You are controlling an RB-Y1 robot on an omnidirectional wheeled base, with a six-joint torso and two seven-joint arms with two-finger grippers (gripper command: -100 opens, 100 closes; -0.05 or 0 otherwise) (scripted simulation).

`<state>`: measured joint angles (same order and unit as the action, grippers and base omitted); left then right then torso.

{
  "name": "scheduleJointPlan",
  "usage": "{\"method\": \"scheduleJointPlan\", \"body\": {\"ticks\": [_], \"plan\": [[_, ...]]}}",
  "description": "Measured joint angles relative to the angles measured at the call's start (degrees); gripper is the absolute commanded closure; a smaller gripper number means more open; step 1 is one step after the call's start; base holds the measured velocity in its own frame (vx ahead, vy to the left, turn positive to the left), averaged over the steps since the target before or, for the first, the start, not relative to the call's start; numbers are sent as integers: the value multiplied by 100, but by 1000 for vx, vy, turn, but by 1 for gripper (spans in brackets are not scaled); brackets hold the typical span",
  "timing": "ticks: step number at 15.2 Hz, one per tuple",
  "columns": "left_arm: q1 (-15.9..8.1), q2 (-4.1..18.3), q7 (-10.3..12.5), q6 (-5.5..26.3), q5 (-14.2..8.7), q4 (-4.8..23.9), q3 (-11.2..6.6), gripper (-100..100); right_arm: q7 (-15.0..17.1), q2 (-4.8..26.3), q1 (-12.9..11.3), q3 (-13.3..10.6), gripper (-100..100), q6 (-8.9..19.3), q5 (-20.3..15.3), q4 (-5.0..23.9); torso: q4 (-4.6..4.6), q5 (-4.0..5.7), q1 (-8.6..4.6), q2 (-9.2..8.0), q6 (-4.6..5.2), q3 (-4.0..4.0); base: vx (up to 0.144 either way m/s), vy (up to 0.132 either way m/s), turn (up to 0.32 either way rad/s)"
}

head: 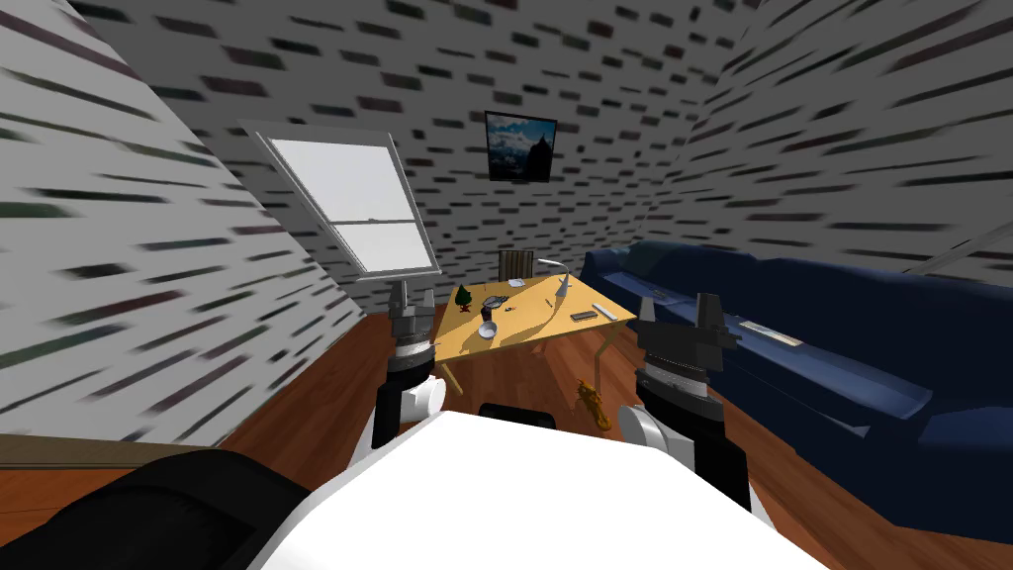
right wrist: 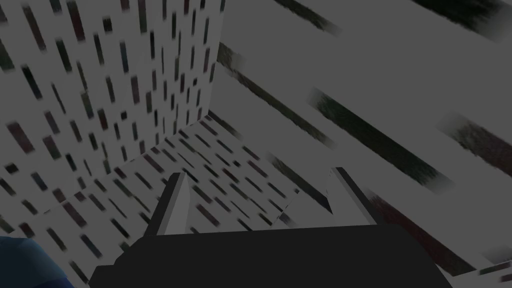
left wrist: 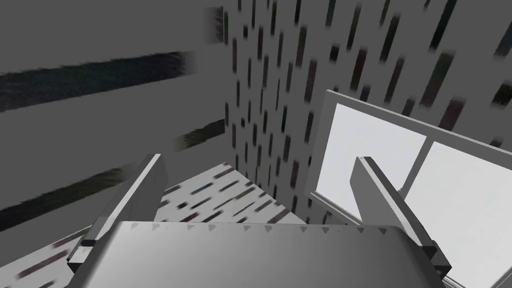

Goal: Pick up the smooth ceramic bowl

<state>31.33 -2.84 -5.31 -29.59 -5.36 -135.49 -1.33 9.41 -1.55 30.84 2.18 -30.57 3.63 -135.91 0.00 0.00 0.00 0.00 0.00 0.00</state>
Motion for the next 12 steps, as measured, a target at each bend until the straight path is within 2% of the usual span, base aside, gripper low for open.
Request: {"method": "scheduleJointPlan", "body": {"ticks": [7,12], "plan": [[-89,733,-51,270,-52,136,-36,-100,0,0,0,0,0,0,0,0,-2,1,-5,9,0,5,18,-17,20],[-274,1253,-135,637,-126,484,-87,-100,0,0,1,0,0,0,0,0,-4,2,-11,16,0,10,32,-31,31]]}}
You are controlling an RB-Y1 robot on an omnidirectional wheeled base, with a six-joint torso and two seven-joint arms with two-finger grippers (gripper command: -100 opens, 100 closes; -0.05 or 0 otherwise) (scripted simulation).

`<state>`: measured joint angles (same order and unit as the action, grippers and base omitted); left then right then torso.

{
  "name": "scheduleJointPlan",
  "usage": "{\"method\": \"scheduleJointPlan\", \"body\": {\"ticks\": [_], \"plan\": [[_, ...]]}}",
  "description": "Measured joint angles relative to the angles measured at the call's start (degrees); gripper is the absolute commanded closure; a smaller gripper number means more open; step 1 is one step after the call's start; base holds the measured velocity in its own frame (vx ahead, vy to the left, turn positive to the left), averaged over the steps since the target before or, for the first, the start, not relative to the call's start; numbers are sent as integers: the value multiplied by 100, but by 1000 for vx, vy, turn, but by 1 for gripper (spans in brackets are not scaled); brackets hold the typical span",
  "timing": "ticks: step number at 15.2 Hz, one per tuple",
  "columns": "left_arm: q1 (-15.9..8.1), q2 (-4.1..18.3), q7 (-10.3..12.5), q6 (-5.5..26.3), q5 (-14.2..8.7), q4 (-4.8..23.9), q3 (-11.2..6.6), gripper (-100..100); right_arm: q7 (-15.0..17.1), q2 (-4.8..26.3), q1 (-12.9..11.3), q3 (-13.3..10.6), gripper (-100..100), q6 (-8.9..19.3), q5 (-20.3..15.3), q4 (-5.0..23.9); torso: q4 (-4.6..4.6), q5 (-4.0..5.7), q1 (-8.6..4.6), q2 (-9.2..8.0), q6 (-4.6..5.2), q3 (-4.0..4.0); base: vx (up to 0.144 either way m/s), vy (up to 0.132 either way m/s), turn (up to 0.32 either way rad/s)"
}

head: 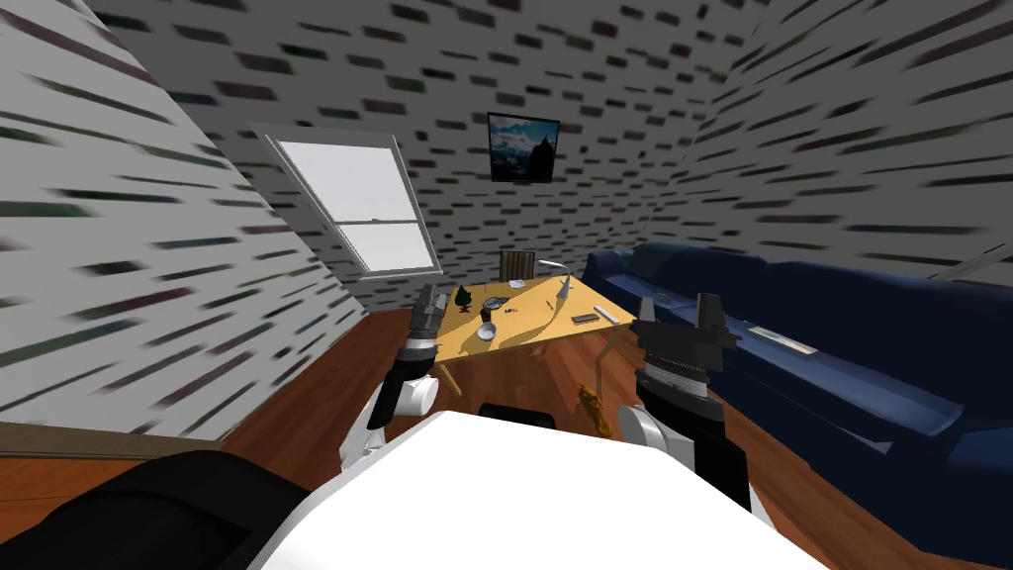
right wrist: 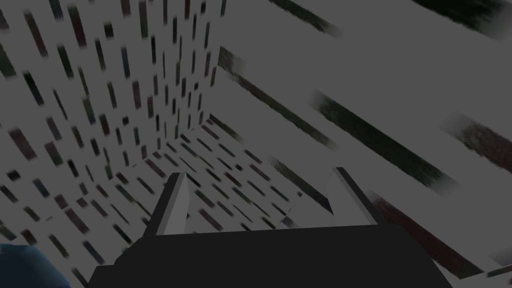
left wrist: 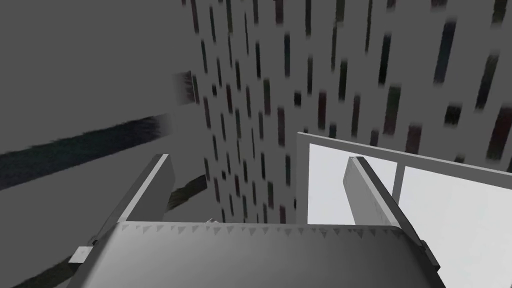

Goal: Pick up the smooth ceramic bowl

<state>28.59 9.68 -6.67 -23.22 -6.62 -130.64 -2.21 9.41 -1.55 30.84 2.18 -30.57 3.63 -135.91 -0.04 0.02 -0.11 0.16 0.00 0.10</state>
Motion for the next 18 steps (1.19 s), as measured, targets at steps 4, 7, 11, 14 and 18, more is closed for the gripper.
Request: {"method": "scheduleJointPlan", "body": {"ticks": [4,7,11,14,18], "plan": [[-135,268,-88,365,-58,227,-25,-100,0,0,0,0,0,0,0,0,-1,0,-1,4,0,2,40,-34,38],[-236,462,-137,649,-127,452,-80,-100,0,0,0,0,0,0,0,0,-1,0,0,3,0,2,41,-36,40],[-377,617,-225,1008,-191,699,-112,-100,0,0,0,0,0,0,0,0,-1,0,-1,3,0,2,37,-36,31],[-518,737,-290,1401,-263,862,-172,-100,0,0,0,0,0,0,0,0,-1,1,-3,6,0,3,48,-44,52],[-685,844,-418,1854,-342,1256,-201,-100,0,0,0,0,0,0,0,0,-2,1,-7,9,0,5,45,-46,37]]}}
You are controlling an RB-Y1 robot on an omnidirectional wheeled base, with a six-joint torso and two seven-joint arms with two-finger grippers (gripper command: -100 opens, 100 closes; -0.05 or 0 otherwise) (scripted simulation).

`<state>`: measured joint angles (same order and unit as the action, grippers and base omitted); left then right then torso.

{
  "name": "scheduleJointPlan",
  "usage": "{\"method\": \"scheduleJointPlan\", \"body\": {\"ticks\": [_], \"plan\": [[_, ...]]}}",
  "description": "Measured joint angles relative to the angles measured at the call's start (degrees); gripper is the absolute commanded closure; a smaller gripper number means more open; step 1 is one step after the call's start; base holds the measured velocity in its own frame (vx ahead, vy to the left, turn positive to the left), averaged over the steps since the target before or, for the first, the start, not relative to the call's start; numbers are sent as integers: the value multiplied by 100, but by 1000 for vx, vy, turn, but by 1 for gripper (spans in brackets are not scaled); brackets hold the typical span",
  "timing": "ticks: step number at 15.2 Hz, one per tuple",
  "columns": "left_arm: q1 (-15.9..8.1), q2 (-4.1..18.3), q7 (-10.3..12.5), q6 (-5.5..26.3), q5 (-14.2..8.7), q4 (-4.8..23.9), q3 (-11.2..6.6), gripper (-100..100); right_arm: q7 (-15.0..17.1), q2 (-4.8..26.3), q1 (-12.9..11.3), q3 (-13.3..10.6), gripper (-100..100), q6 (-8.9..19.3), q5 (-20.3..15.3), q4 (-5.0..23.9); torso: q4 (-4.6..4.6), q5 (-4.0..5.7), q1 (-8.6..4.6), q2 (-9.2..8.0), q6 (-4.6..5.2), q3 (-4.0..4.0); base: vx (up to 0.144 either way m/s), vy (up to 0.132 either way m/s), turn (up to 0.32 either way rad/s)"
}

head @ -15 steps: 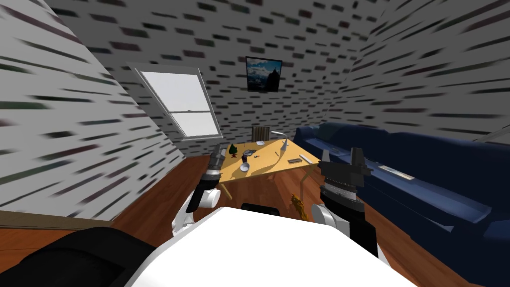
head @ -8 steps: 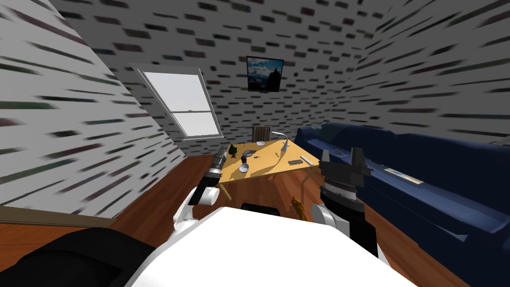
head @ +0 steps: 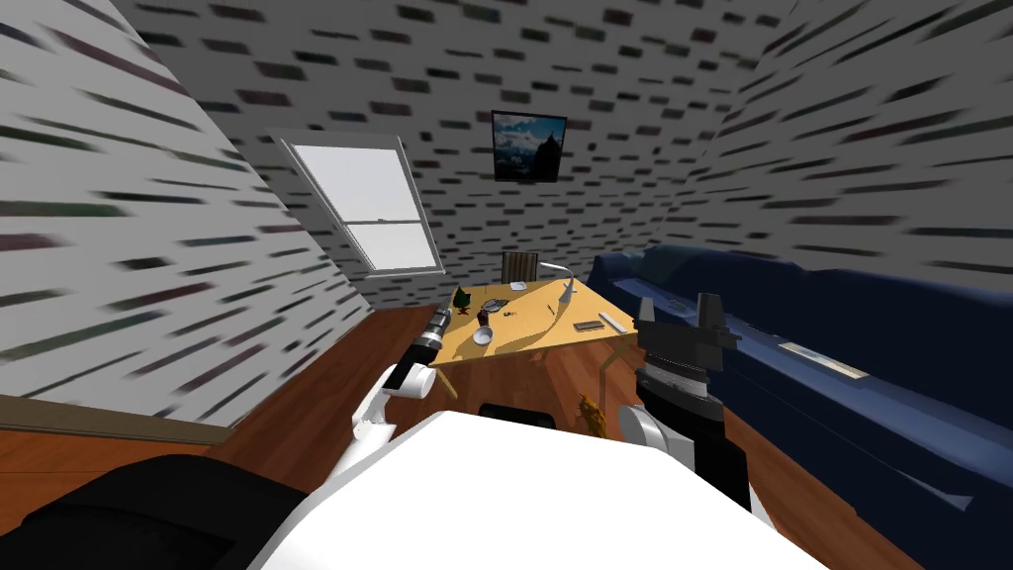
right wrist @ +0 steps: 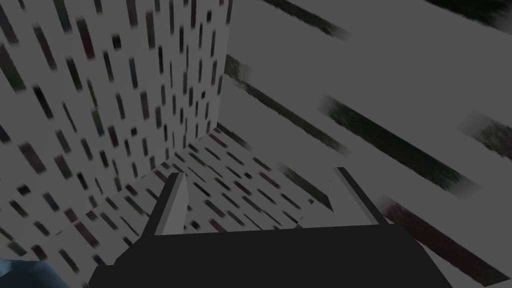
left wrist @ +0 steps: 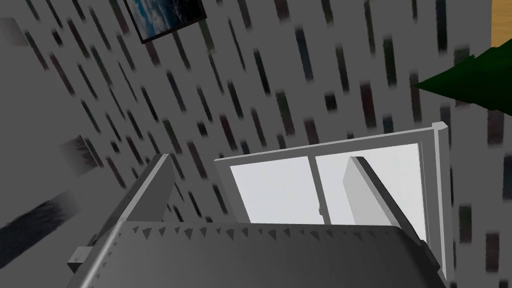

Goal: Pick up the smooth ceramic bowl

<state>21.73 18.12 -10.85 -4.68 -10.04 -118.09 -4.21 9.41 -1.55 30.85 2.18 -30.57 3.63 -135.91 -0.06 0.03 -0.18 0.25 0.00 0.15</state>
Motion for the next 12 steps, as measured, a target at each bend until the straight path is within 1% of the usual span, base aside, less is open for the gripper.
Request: {"method": "scheduleJointPlan", "body": {"ticks": [2,4,5,9,11,12], "plan": [[-94,44,-40,158,-35,181,-21,-100,0,0,0,0,0,0,0,0,1,-1,4,-5,-1,-3,34,-37,40],[-150,86,-68,344,-73,290,-50,-100,0,0,0,0,0,0,0,0,2,-1,7,-8,0,-5,32,-29,28],[-231,100,-91,436,-93,404,-62,-100,0,0,0,0,0,0,0,0,2,-1,6,-7,0,-4,42,-39,43],[-338,127,-186,867,-157,598,-106,-100,0,0,0,0,0,0,0,0,2,-1,5,-6,-1,-4,38,-38,39],[-488,156,-247,1110,-209,828,-139,-100,0,0,0,0,0,0,0,0,1,1,-1,-2,0,-1,47,-51,35],[-514,155,-265,1196,-217,896,-142,-100,0,0,0,0,0,0,0,0,1,0,0,-3,0,-2,43,-39,44]]}}
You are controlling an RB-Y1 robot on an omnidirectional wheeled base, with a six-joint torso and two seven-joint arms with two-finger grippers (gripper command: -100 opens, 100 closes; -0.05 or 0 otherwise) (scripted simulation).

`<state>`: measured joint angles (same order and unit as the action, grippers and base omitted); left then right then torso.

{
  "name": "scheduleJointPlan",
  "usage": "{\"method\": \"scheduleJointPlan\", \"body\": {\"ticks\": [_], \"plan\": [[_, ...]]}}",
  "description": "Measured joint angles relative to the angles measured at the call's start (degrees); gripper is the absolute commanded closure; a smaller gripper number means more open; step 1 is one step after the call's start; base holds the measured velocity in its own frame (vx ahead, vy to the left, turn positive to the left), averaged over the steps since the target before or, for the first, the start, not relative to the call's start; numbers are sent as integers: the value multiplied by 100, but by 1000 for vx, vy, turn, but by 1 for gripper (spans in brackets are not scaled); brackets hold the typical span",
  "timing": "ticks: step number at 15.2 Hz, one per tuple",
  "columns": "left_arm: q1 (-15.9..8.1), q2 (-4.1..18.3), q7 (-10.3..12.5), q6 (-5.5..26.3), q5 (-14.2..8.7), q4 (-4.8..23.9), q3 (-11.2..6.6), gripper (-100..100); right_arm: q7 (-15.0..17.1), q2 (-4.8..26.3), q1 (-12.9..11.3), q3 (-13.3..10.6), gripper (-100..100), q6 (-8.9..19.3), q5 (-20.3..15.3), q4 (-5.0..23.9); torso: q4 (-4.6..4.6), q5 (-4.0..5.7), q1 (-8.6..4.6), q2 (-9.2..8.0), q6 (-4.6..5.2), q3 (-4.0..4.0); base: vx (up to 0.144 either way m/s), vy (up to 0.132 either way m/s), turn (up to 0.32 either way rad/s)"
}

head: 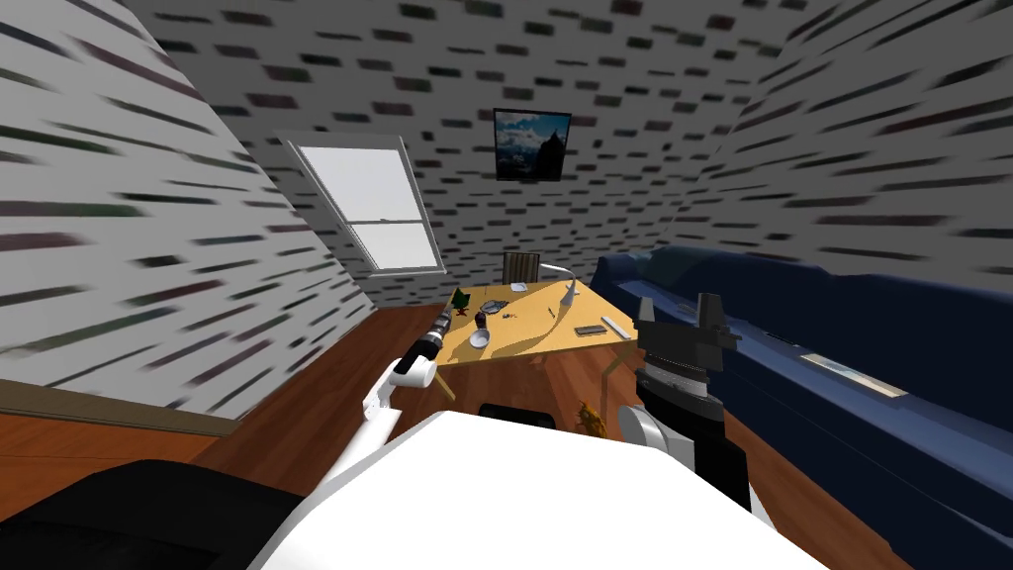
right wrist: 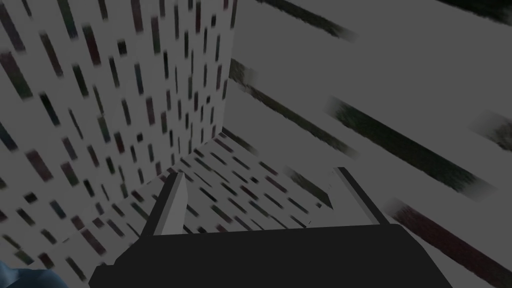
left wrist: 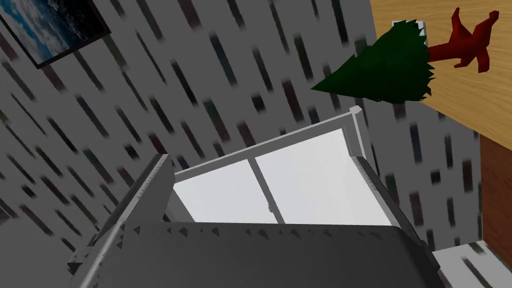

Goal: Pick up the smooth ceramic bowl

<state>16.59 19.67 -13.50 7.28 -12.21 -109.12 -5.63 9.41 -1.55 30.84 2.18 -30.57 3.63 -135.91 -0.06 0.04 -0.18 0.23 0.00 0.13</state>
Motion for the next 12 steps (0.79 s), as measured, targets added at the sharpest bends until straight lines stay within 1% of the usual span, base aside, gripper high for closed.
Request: {"method": "scheduleJointPlan", "body": {"ticks": [1,5,7,9,10,11,12], "plan": [[-99,4,-26,117,-19,119,-17,-100,0,0,0,0,0,0,0,0,0,0,2,1,0,0,39,-40,36],[-201,40,-120,557,-121,404,-72,-100,0,0,0,0,0,0,0,0,1,0,2,-2,0,-1,42,-43,41],[-344,42,-168,796,-162,599,-105,-100,0,0,0,0,0,0,0,0,0,-1,3,-1,0,0,36,-39,30],[-389,33,-207,1021,-191,680,-131,-100,0,0,0,0,0,0,0,0,1,-1,3,-3,-1,-2,39,-43,45],[-432,15,-236,1130,-199,770,-140,-100,0,0,0,0,0,0,0,0,1,-1,2,-2,0,-1,54,-53,55],[-527,14,-269,1250,-226,914,-158,-100,0,0,0,0,0,0,0,0,0,0,0,2,0,1,55,-59,39],[-550,23,-295,1386,-260,971,-176,-100,0,0,0,0,0,0,0,0,-1,0,-3,3,-1,1,56,-65,52]]}}
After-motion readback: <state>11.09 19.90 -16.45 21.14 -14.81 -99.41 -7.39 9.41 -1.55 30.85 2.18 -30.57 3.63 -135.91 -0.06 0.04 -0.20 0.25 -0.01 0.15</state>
